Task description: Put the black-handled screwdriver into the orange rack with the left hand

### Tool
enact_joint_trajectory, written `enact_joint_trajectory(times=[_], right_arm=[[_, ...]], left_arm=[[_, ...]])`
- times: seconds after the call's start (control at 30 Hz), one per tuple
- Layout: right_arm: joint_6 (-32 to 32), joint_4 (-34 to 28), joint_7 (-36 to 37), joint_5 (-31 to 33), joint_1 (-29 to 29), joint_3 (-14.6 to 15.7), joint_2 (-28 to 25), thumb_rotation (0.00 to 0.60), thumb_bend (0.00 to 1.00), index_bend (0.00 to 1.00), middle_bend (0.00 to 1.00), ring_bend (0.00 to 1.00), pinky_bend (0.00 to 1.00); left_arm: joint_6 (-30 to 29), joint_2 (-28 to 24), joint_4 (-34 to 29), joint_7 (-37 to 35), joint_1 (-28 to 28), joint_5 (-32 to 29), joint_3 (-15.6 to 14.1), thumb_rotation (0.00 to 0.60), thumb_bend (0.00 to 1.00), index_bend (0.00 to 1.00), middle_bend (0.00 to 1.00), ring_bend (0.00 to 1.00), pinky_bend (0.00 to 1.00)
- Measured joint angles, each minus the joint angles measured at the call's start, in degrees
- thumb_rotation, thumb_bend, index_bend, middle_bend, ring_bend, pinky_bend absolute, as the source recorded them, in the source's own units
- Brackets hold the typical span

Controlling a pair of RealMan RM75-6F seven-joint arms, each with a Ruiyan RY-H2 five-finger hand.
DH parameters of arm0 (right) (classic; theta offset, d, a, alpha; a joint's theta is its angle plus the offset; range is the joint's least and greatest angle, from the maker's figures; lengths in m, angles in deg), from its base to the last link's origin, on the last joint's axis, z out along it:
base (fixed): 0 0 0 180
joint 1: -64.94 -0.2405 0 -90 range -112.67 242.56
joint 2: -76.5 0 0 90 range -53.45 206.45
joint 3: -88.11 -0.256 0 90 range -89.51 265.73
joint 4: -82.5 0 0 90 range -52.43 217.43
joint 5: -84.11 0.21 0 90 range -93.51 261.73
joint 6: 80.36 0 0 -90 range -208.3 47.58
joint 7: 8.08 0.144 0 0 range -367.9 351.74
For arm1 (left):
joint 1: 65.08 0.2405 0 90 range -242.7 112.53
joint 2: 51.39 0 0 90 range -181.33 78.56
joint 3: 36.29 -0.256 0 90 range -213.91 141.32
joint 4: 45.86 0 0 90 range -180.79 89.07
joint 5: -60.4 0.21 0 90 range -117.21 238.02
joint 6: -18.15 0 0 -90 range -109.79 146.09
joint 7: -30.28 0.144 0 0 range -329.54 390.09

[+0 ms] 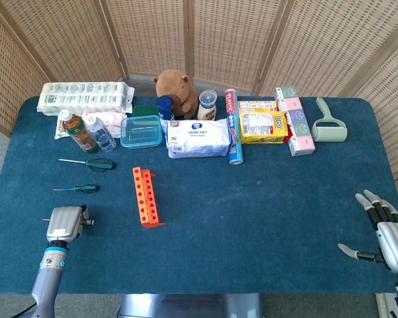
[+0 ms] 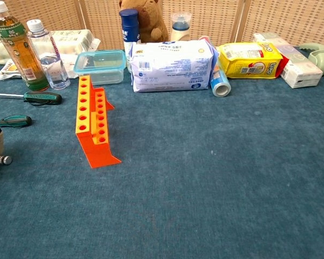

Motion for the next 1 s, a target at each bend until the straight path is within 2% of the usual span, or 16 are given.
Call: enact_joint_trajectory(times=[0.27, 0.67, 1.0], right_arm=[[-0.07, 0.04, 0.26, -0.13, 0.02, 0.03, -0.08, 0.404, 0.0, 0.04, 0.0, 0.0, 0.0], [-0.26, 0.14, 0.7, -0.37, 0.07, 0.06, -0.2, 0.41, 0.0, 0.04, 0.0, 0.0, 0.0], [-0.12, 0.14, 0.55, -0.45, 0.01, 0.14, -0.14, 0.41, 0.0, 0.04, 0.0, 0.0, 0.0]], left_arm=[[0.11, 0.32, 0.32, -0.18, -0.33, -0.6, -0.21, 0.6, 0.34, 0.51, 1.0, 1.0, 1.0], [-0.63, 1.05, 0.6, 0.45, -0.67, -0.7, -0.78, 0.6, 0.41, 0.51, 1.0, 1.0, 1.0], [-2.81, -2.09, -3.77, -1.86, 0.09, 1.99, -1.28, 0.6, 0.41, 0.51, 1.0, 1.0, 1.0]])
